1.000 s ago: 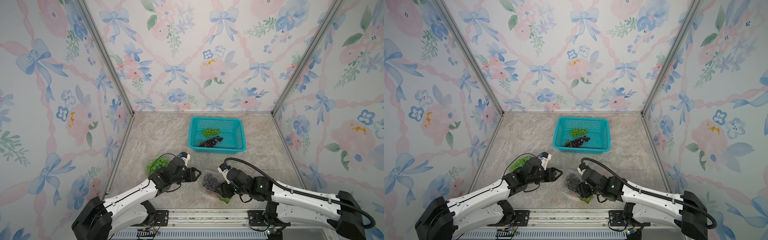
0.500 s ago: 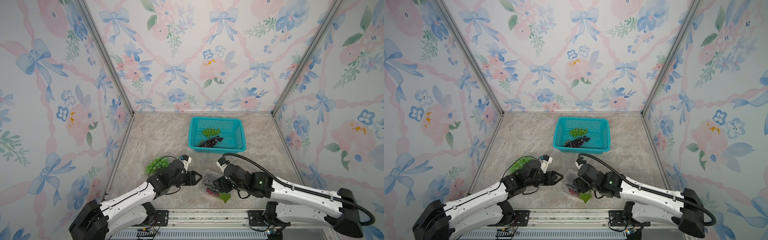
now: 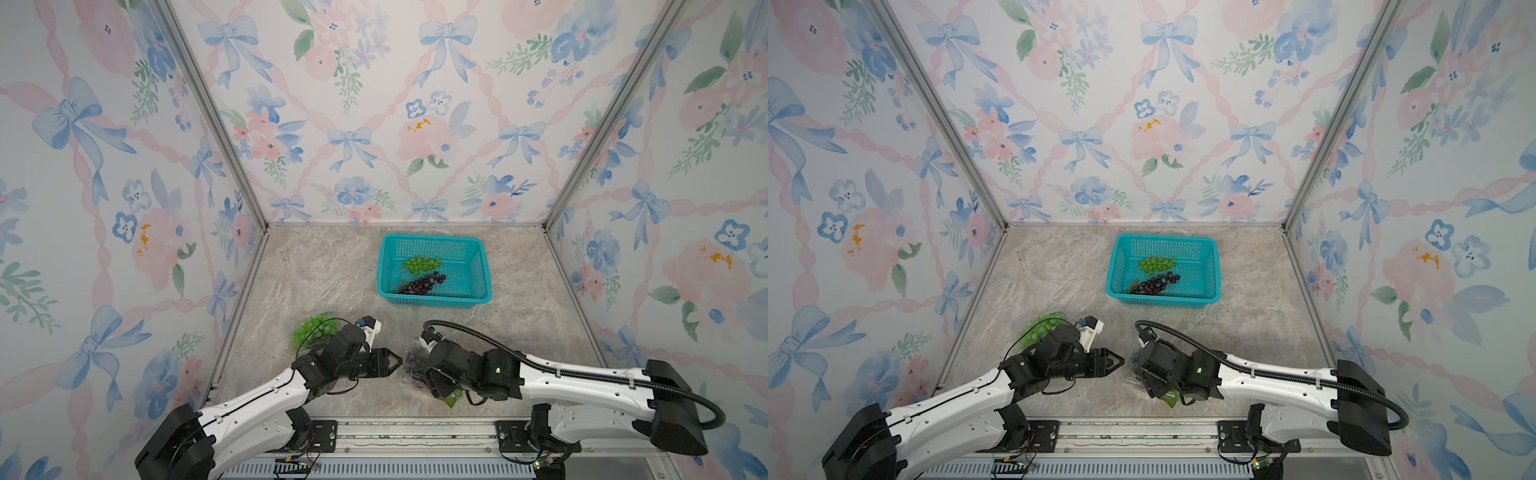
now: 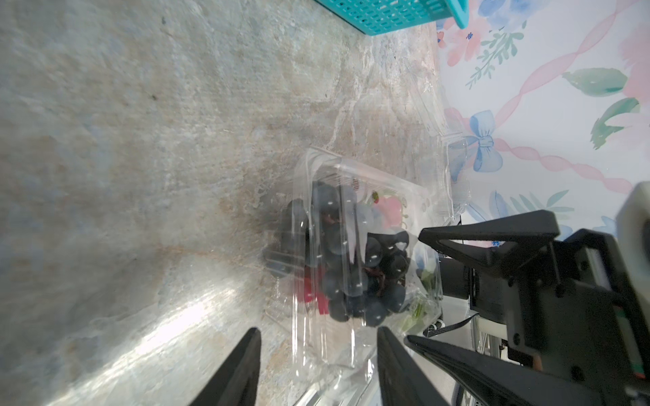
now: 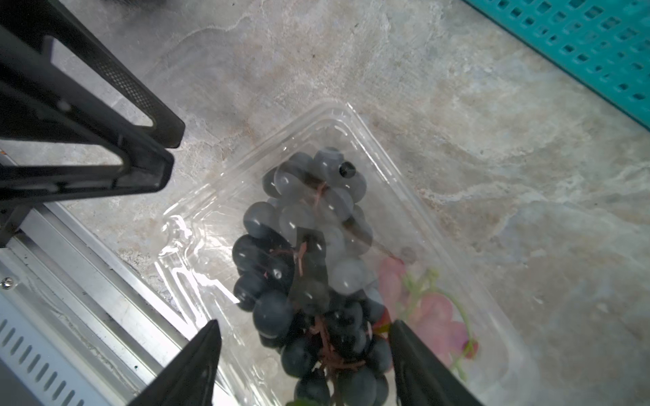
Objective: Pack grapes into containers
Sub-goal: Close the packing box at the center of the board.
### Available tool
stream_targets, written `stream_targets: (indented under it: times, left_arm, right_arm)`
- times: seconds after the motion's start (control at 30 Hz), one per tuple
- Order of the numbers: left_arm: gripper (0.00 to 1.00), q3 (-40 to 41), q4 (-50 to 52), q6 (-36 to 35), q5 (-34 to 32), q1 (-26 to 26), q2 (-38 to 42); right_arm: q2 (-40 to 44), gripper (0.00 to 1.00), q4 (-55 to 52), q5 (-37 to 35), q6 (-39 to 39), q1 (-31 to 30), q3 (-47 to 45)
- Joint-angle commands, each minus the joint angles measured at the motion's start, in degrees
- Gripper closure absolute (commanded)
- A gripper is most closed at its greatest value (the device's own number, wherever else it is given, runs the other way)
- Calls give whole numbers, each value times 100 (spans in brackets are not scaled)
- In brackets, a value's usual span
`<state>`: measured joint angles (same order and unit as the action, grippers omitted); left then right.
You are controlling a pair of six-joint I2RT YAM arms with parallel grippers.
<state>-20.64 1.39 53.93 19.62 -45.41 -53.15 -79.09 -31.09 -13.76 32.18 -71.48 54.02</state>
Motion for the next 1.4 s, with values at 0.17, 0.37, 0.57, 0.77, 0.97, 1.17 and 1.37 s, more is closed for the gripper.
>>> stream_targets:
  times: [0.17, 0.37, 0.57, 0.77, 0.97, 1.17, 1.37]
  left_arm:
    - [46, 271, 7, 197, 231, -31, 116]
    - [48, 375, -232, 347, 428, -30, 103]
    - [52, 806, -1111, 849, 793, -30, 130]
    - [60, 1038, -1514, 1140, 877, -32, 221]
    - [66, 1236, -1743, 1386, 989, -30, 341]
    - [70, 1415, -1884, 1545, 976, -39, 309]
    - [69, 1376, -2045, 1616, 945, -56, 268]
  right_arm:
    - [-265, 27, 204, -44, 416, -111, -376]
    - [-311, 27, 377, 18, 595, -111, -518]
    - [-318, 28, 551, 101, 706, -111, -647]
    - [-274, 28, 633, 117, 763, -111, -710]
    - [-291, 29, 726, 173, 814, -109, -773]
    - [-276, 29, 767, 225, 839, -111, -821]
    - [-234, 30, 782, 217, 842, -111, -839]
